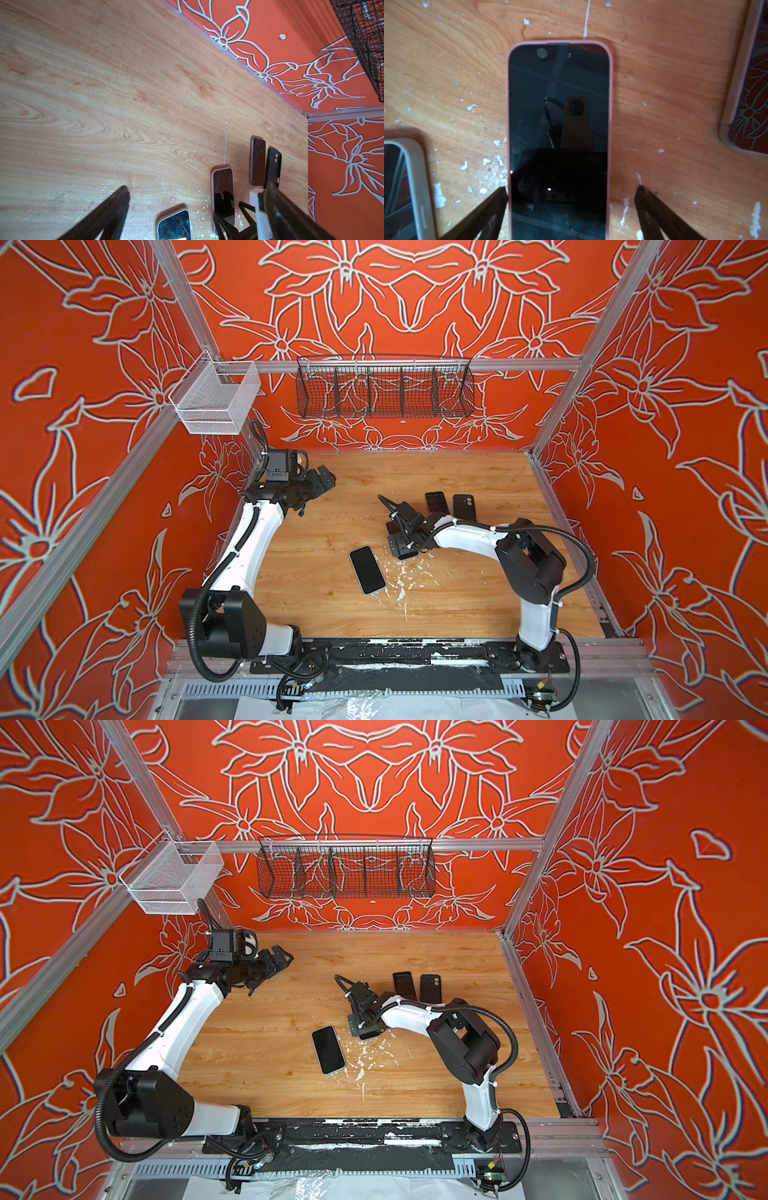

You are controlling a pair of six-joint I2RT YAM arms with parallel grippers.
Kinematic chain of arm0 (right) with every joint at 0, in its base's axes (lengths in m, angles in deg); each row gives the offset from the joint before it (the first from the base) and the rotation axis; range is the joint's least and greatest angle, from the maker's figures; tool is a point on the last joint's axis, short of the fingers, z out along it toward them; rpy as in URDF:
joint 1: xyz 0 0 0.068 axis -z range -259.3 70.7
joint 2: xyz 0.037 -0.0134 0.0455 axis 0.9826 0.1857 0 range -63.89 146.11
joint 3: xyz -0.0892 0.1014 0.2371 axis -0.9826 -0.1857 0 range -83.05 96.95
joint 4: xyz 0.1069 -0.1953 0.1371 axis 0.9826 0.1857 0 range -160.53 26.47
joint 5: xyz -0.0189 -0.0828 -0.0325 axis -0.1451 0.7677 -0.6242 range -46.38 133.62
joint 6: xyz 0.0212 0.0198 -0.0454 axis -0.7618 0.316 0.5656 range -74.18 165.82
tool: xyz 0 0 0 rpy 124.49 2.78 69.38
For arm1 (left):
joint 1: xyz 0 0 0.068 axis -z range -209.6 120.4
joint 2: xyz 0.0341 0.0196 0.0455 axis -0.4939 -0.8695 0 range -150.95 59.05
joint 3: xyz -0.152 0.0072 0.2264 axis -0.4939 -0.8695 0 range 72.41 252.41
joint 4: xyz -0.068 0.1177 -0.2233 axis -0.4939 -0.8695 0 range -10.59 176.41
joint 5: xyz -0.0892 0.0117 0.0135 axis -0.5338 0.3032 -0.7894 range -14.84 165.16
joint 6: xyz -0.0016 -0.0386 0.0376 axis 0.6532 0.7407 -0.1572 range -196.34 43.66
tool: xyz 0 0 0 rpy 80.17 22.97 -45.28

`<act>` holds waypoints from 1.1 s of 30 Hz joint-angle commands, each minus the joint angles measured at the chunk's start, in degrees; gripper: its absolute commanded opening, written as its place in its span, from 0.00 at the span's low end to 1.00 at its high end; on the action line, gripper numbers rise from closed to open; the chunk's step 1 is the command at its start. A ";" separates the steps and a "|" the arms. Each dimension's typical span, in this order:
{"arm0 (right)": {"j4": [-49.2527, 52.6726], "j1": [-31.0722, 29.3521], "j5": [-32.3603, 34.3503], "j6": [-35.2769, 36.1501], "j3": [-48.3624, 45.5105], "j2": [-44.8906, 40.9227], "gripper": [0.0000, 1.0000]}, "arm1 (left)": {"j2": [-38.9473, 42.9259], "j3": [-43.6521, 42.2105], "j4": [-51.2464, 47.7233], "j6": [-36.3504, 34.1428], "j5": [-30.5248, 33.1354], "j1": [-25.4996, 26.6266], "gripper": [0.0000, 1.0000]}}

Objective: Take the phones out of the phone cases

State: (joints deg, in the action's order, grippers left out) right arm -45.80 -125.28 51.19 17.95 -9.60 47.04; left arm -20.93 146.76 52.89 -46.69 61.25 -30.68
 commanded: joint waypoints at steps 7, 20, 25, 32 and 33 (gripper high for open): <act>1.28 -0.69 -0.34 1.08 2.18 2.69 0.97 | -0.57 -0.43 0.29 -0.11 -0.46 -0.17 0.98; 0.59 -1.22 -0.72 1.34 2.75 3.84 0.90 | -1.40 -0.61 0.64 0.52 -1.94 -0.16 0.98; 1.05 -1.47 -0.54 1.93 3.52 4.79 0.90 | -1.75 -0.61 0.65 0.76 -2.35 -0.16 0.98; 1.72 -1.93 0.34 2.74 3.46 5.52 0.88 | -1.59 -0.78 0.65 0.79 -2.17 -0.21 0.98; 1.73 -1.92 0.49 2.74 3.24 5.52 0.88 | -1.59 -0.78 0.72 0.81 -2.17 -0.22 0.98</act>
State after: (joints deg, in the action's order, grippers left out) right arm -45.93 -126.30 51.21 20.02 -6.52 50.52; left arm -22.18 146.52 53.04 -46.27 59.44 -30.68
